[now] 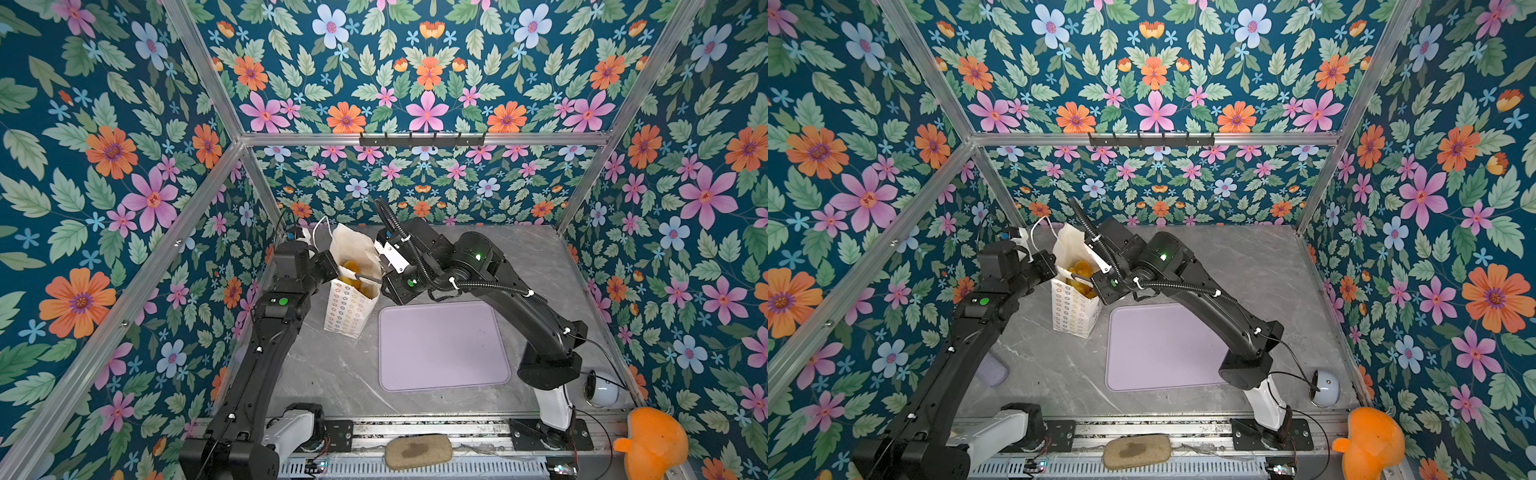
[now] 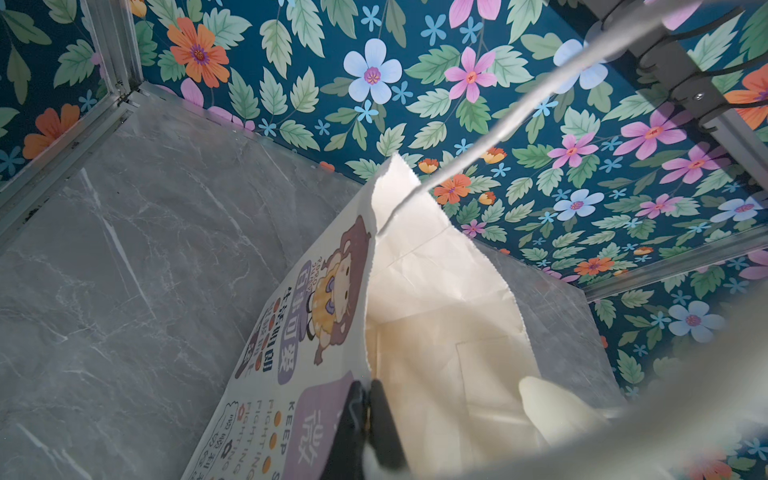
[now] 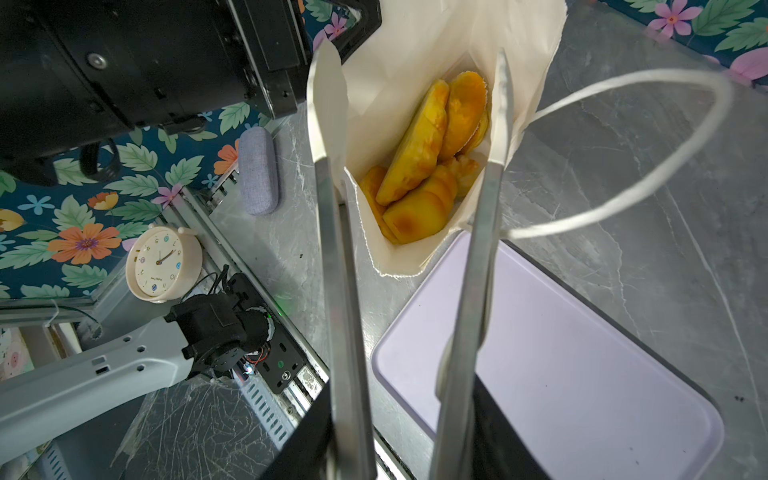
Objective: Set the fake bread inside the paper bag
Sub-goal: 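Open the tongs to release the croissant and withdraw them from the bag, then open the left gripper to release the bag handle while the right tongs move away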
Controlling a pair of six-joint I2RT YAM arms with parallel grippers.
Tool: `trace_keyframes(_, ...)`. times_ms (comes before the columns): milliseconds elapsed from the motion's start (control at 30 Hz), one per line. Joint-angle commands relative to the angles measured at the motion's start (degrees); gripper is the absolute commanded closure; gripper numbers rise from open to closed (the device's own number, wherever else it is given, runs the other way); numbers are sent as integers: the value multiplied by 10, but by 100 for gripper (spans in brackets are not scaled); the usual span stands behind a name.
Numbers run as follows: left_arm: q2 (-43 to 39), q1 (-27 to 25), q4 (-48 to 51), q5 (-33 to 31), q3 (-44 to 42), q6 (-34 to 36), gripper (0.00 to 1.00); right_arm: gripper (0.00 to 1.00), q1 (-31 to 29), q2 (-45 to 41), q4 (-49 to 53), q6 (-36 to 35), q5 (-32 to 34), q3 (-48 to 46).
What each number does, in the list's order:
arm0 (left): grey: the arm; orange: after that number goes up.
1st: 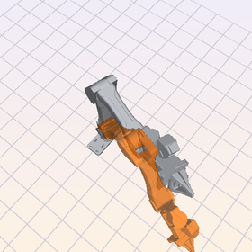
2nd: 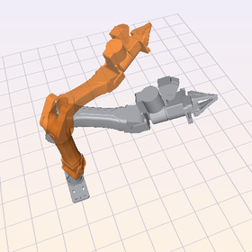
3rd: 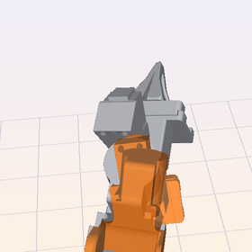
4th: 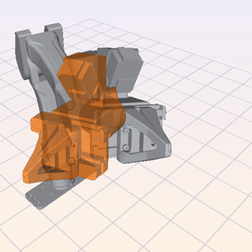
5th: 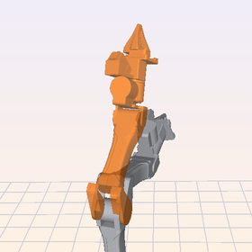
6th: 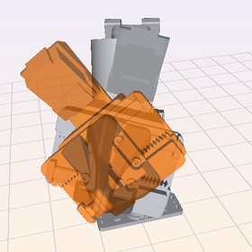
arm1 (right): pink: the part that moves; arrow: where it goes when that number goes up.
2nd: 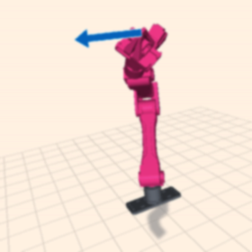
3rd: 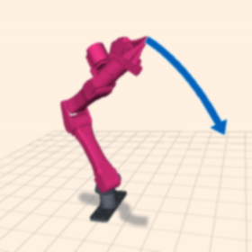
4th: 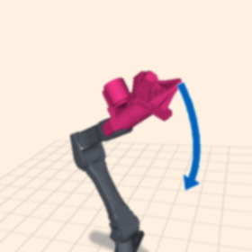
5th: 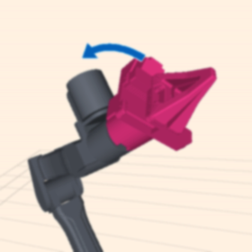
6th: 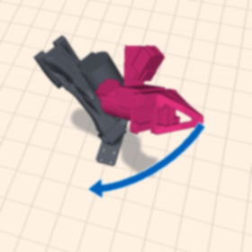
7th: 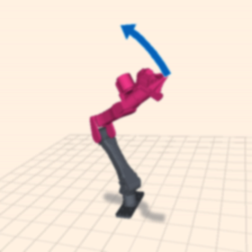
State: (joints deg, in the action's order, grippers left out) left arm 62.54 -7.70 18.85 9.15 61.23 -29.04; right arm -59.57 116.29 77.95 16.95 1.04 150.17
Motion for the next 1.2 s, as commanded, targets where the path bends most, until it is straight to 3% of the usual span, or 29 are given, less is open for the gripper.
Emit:
trace_keyframes(0, -2, 1, -21, 10, -1, -7, 100, 55, -1, -5, -21, -9, -10, 10)
trace_keyframes(133, -3, 1, -24, 11, -6, -17, 100, 58, -1, -22, -26, -14, -10, 14)
trace_keyframes(267, -3, 1, -82, 63, -28, -76, 100, 58, -1, -48, -34, -24, -13, 6)
trace_keyframes(367, 2, 1, -109, 67, -35, -101, 100, 59, -1, -75, -37, -28, -21, -5)
trace_keyframes(600, 7, 1, -164, 66, -44, -145, 100, 59, 0, -171, -73, -35, 14, -107)
trace_keyframes(800, 11, 1, -168, 54, -31, -153, 100, 59, 6, -251, -103, -39, 47, -194)
trace_keyframes(1167, -10, 2, -145, 37, -62, -138, 99, 60, 53, -345, -126, -20, 47, -328)
